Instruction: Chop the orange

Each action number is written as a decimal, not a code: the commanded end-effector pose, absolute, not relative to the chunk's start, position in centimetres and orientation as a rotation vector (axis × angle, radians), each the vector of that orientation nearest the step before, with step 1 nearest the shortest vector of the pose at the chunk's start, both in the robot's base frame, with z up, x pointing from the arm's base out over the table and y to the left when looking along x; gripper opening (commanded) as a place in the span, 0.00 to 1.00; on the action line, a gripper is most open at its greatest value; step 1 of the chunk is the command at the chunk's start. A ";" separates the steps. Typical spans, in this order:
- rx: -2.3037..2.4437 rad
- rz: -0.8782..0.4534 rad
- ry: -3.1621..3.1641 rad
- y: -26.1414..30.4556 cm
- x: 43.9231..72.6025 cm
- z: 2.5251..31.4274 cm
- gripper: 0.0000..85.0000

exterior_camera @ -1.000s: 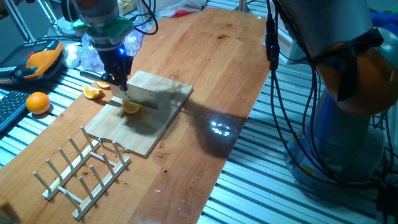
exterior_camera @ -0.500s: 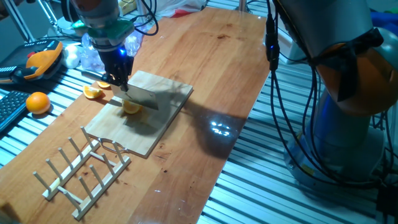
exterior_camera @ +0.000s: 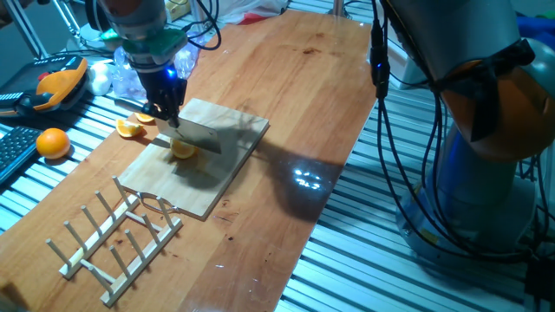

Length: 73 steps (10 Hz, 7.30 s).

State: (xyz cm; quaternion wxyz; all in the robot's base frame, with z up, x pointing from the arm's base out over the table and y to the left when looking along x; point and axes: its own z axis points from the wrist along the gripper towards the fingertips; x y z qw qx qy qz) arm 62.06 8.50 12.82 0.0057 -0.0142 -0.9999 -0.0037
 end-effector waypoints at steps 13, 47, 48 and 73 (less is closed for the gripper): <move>-0.091 0.046 -3.135 8.6 61.8 12.1 0.00; -0.096 0.080 -3.138 9.9 61.4 7.9 0.00; -0.096 0.084 -3.140 9.9 61.5 7.9 0.00; -0.024 0.053 -3.110 9.8 62.2 9.6 0.00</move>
